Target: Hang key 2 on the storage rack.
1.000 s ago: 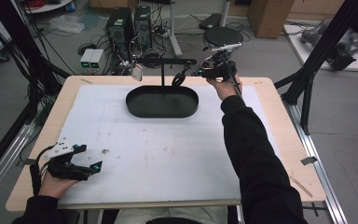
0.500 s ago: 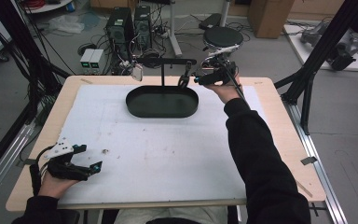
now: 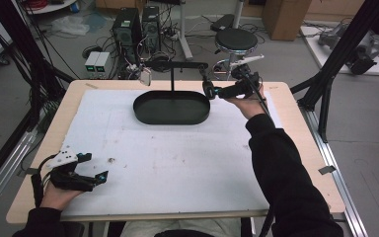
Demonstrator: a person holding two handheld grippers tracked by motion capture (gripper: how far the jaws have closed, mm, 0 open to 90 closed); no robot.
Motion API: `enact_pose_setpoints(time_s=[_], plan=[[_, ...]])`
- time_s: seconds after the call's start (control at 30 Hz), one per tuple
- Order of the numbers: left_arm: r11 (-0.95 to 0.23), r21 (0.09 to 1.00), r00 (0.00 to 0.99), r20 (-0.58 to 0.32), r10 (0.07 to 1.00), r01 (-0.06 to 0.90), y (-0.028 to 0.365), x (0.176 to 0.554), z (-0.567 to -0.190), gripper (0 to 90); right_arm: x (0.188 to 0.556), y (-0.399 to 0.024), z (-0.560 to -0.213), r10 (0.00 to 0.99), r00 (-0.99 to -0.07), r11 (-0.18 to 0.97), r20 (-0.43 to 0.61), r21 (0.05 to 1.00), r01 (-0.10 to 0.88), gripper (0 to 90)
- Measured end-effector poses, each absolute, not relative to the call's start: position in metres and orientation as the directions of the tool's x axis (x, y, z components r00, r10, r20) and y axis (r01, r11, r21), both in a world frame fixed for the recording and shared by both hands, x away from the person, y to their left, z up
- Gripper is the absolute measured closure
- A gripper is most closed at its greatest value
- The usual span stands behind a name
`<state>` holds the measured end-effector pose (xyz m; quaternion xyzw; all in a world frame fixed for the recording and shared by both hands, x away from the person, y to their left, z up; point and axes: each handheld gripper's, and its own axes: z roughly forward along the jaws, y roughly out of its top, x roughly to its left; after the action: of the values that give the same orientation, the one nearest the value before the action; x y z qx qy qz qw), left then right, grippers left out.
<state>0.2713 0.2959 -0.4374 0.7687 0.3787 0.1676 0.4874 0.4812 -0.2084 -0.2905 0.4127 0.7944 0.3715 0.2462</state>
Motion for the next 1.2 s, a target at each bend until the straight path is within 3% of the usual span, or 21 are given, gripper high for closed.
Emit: enact_pose_setpoints(time_s=[0.6,1.0,1.2], plan=[[-0.239,0.877,0.658,-0.111,0.744,0.418,0.296,0.272,-0.437,2.4,0.419,-0.251,-0.31,0.844,-0.535,0.332,-0.035,0.818,0.47,0.7],[-0.236,0.877,0.659,-0.114,0.744,0.418,0.296,0.273,-0.437,2.4,0.389,-0.261,-0.317,0.838,-0.542,0.338,-0.06,0.837,0.431,0.7],[-0.237,0.877,0.66,-0.114,0.742,0.418,0.296,0.272,-0.437,2.4,0.375,-0.274,-0.325,0.849,-0.528,0.277,-0.02,0.867,0.414,0.7]])
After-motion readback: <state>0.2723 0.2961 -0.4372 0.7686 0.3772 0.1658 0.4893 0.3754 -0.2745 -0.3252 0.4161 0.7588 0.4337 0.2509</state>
